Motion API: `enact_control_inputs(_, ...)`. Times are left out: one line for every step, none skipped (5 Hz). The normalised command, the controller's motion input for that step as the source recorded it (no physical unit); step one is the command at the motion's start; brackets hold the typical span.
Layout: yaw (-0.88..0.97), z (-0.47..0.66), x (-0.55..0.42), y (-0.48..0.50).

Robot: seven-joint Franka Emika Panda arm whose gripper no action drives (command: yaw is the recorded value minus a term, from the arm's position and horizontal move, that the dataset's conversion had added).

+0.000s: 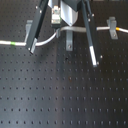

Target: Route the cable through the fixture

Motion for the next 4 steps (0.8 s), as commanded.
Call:
enact_control_inputs(0.14, 0.08, -0.065, 0.063)
enact_control_inputs(-0.01, 0.11, -0.002, 0.003)
enact_control_inputs(-0.07, 0.32, -0.004, 0.007)
enact_control_inputs(-0.07, 0.31, -0.015, -0.008)
